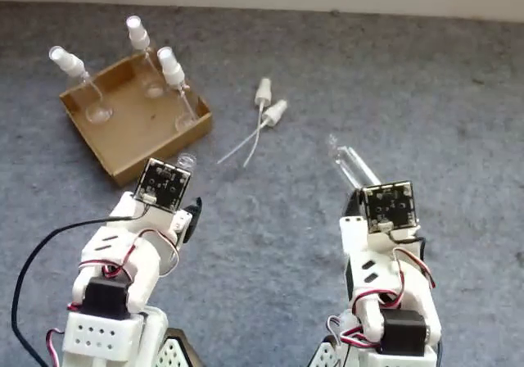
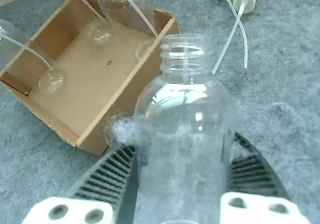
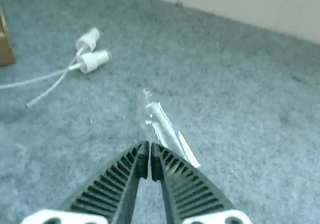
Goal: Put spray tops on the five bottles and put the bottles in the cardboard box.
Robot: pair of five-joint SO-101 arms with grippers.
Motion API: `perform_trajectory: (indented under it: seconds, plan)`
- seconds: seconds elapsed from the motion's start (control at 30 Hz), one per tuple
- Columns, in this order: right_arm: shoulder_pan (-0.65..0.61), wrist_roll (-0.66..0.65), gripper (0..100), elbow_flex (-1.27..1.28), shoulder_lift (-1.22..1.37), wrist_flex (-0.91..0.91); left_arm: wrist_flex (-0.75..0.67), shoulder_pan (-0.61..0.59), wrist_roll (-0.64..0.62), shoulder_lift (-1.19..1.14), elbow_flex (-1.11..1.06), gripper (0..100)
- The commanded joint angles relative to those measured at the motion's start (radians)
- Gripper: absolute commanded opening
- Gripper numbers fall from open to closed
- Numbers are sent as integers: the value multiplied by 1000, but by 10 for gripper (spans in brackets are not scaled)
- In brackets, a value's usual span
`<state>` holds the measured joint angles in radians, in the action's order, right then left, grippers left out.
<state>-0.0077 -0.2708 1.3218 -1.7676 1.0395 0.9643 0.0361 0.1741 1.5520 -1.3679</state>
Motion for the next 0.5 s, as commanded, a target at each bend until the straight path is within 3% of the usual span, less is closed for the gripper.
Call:
perform_trajectory:
  seconds: [0.0, 0.2, 0.47]
  plan:
    - [-44, 23, 17, -217, 242, 5, -23, -45, -18, 131, -36, 88]
    - [-134, 40, 17, -401, 572, 5, -18, -71, -83, 288, -97, 89]
    - [-217, 325, 22, -638, 938, 5, -20, -74, -83, 274, -111, 91]
